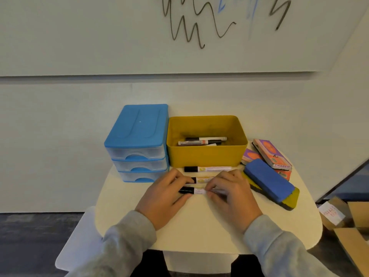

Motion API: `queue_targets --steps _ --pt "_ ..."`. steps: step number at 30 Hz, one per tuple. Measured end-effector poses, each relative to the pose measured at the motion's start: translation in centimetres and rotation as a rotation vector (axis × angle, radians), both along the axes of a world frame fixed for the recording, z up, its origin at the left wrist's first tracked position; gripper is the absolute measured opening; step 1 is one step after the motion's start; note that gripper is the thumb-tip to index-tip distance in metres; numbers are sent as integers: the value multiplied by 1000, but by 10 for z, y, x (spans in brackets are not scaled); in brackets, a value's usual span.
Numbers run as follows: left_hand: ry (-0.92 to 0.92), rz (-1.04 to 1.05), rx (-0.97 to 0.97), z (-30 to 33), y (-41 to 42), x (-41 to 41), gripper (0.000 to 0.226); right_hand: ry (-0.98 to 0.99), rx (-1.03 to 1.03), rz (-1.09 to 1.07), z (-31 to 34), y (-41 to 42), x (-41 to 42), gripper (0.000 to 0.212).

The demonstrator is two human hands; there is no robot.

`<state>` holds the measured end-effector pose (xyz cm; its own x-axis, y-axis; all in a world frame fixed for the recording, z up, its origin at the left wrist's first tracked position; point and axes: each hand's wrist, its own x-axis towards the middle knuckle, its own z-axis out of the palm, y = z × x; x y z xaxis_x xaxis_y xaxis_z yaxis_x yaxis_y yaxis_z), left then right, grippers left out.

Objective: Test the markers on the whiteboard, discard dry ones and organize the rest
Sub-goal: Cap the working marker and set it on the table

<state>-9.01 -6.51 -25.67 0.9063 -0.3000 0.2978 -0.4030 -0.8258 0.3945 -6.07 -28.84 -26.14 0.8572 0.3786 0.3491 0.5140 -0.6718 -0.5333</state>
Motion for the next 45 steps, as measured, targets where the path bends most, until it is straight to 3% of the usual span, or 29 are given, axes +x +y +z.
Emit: queue_targets --steps 4,10,45 --pt "32 55 -41 -2 1 -1 28 -106 -52 -98 -5 9 5 19" --pt "19 80 -56 -8 3 0 30 -85 -58 -168 -7 11 16 16" --pt "-11 95 -55 -10 2 -2 27 -59 -33 -170 -6 13 12 16"
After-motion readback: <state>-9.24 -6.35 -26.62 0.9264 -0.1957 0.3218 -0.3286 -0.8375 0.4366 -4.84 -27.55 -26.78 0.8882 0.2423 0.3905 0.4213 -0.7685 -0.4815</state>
